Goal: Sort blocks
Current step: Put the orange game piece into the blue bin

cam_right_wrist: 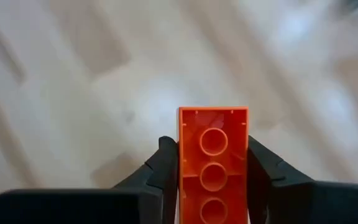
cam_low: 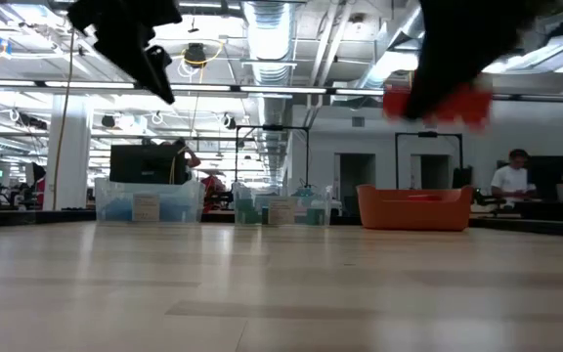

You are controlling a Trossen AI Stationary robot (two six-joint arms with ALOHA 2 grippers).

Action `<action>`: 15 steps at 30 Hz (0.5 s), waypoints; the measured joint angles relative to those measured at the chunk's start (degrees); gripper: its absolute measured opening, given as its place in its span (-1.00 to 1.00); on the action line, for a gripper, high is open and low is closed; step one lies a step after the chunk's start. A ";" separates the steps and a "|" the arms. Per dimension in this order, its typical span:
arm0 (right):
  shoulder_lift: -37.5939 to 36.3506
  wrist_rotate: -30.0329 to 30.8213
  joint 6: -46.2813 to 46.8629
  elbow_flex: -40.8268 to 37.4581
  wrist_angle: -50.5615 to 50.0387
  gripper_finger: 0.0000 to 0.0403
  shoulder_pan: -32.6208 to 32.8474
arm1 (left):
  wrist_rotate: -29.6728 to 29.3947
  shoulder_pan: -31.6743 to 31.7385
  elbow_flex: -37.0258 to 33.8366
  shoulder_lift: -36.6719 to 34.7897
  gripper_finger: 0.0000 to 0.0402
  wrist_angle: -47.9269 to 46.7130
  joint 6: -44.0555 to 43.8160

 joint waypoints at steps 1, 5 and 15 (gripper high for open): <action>-1.35 2.58 0.38 0.01 -1.25 -0.36 0.04 | 0.07 -0.64 -0.89 -0.02 0.23 0.34 0.45; -6.31 8.01 -3.35 -1.87 4.00 -0.37 -0.79 | 2.02 -4.34 -6.58 -1.95 0.23 6.00 -0.80; -10.52 10.78 -36.10 -9.31 48.91 -0.36 -6.07 | 3.46 -19.49 -27.28 -11.55 0.23 44.75 -5.63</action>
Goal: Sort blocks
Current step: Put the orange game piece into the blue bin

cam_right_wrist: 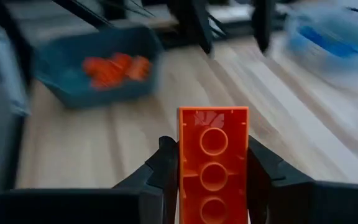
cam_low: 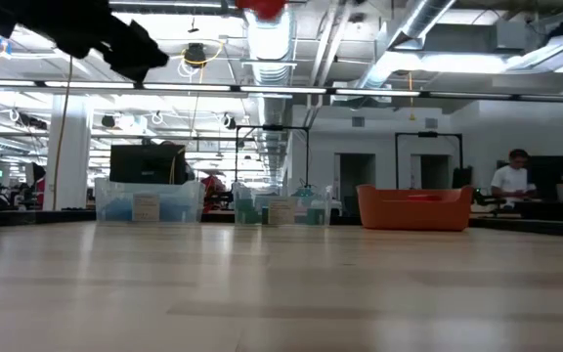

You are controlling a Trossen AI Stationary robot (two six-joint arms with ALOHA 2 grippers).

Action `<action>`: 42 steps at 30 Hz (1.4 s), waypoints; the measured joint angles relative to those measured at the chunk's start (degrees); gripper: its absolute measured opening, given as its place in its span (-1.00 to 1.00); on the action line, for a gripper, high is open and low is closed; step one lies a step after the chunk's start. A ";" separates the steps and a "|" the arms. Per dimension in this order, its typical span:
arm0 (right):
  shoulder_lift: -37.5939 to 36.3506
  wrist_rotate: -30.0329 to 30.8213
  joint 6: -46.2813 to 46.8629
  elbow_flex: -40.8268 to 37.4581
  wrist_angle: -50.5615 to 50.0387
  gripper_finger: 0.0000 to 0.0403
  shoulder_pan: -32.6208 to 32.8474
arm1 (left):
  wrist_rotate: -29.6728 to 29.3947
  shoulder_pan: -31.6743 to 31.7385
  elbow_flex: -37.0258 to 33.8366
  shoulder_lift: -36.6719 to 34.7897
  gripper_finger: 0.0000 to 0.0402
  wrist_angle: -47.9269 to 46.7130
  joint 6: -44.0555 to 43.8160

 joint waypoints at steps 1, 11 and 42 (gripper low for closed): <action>0.00 -2.11 -2.80 -0.83 4.53 -0.36 -0.96 | -0.06 -1.01 -1.14 -0.31 0.23 2.40 -0.07; 0.63 -5.37 -23.61 -1.95 30.58 -0.36 -5.29 | -0.23 -6.79 -3.17 1.03 0.23 13.29 -5.25; 4.76 -5.49 -44.37 -1.72 54.61 -0.36 -8.62 | -3.27 -7.72 -2.85 9.07 0.22 39.72 6.56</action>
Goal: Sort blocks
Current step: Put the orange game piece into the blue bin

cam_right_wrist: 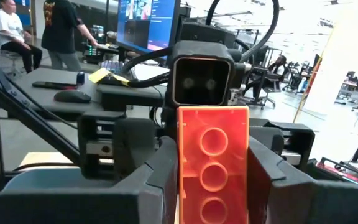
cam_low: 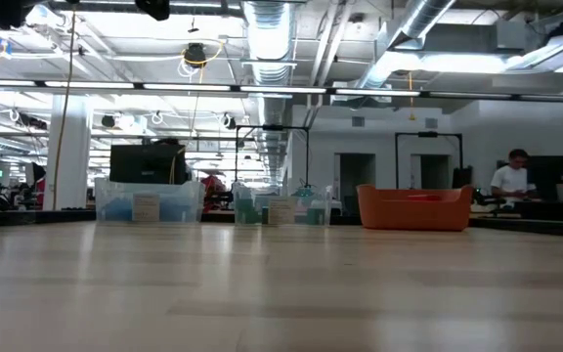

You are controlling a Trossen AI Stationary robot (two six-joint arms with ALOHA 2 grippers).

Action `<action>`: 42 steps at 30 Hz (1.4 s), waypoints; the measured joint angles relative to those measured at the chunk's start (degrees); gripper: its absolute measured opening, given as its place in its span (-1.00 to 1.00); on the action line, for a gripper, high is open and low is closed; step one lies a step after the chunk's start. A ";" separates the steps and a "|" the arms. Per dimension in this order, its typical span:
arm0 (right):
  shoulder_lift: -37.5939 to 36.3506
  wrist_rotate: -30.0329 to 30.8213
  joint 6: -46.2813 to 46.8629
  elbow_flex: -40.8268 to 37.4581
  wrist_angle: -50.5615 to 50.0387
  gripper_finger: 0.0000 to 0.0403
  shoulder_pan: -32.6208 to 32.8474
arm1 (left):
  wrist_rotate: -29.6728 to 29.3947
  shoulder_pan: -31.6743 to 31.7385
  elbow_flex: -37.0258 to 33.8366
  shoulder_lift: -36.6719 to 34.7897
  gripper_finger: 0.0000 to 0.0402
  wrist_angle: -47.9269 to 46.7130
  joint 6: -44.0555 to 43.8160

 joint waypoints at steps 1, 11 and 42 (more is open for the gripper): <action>0.00 0.00 0.00 0.00 0.00 -0.36 0.00 | -0.55 0.00 0.00 0.16 0.21 0.52 -0.02; -0.17 0.15 2.87 0.10 -1.88 -0.31 -0.50 | -1.55 -0.01 0.00 0.31 -0.33 2.25 -2.21; -8.72 5.25 48.80 -0.04 -68.42 0.27 3.24 | 7.61 -1.70 0.13 -27.46 -0.33 -63.87 -39.41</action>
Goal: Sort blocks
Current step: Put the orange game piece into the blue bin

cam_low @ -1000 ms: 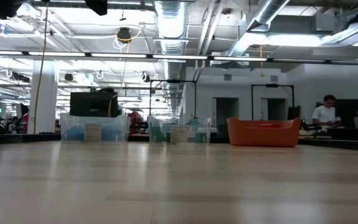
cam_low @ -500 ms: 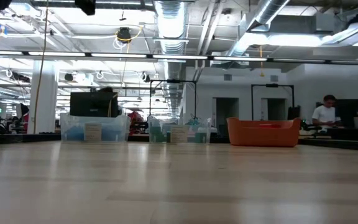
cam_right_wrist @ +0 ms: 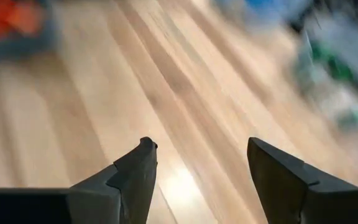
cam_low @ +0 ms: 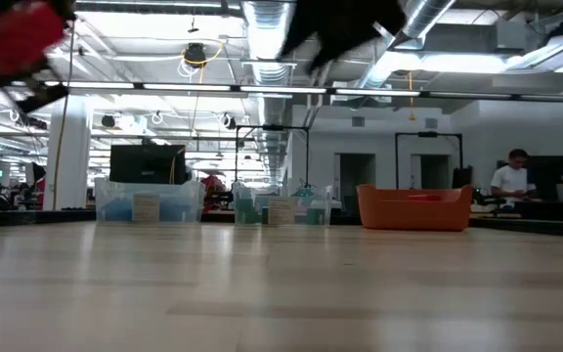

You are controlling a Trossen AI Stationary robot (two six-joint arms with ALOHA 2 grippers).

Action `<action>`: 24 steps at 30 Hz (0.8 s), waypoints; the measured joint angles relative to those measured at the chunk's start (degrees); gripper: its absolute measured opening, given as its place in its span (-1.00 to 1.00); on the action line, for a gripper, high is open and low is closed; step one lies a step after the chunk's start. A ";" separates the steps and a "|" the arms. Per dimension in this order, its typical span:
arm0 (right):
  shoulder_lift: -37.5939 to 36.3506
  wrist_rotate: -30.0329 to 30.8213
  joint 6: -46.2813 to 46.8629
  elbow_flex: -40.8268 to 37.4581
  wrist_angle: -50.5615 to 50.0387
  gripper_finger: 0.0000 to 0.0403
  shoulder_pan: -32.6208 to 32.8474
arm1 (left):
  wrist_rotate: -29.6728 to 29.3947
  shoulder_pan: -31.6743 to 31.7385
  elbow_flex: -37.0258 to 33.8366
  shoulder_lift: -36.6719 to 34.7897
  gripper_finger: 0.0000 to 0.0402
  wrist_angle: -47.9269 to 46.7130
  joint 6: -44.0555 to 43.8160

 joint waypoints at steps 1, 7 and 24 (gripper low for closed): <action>0.22 -0.05 3.53 -0.15 -3.88 0.27 0.14 | 2.13 -0.79 -0.02 -0.22 -0.33 -0.81 -2.79; 0.11 -0.52 14.11 -4.01 -7.81 0.27 1.90 | 8.26 -7.51 5.11 2.68 -0.33 -14.40 -10.61; 0.17 -2.94 20.88 -3.87 -11.90 0.27 3.78 | 8.91 -26.44 8.96 26.17 -0.13 -30.43 -15.30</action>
